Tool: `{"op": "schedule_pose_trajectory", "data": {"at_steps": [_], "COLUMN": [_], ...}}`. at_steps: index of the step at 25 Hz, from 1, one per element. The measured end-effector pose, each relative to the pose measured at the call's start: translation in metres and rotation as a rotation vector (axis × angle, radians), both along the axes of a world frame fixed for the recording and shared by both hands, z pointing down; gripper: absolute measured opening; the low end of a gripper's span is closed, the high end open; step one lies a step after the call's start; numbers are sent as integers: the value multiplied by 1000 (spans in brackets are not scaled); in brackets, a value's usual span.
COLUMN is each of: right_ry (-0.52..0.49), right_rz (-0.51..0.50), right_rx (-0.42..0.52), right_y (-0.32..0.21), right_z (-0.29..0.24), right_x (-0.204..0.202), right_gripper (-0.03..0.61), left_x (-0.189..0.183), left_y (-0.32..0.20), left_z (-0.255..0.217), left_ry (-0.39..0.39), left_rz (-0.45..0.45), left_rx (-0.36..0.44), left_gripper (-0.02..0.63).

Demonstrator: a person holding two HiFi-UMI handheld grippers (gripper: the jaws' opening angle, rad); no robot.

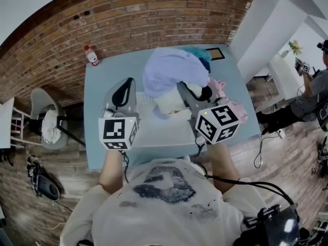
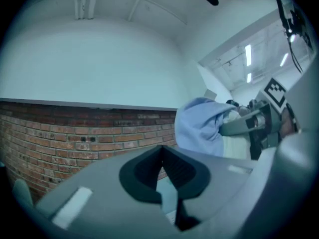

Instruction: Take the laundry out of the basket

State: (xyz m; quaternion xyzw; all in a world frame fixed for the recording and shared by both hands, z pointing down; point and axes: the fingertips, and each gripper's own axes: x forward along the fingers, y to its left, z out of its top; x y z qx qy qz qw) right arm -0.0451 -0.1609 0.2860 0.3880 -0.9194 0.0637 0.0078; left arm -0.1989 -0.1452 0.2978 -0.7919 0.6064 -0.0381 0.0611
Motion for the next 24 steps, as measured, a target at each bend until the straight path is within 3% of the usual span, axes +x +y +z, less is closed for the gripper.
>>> {"op": "schedule_pose_trajectory", "data": {"at_steps": [24], "right_ry": [-1], "right_rz": [21], "right_rx": [-21], "right_y": [-5], "right_z": [16], "right_x": [16], "right_gripper": [160], "left_x": [19], "left_y": [-7], "left_z": [13], "left_ry": [-16], "left_rz": [11], "left_rx": [-41], "left_gripper": [-9]}}
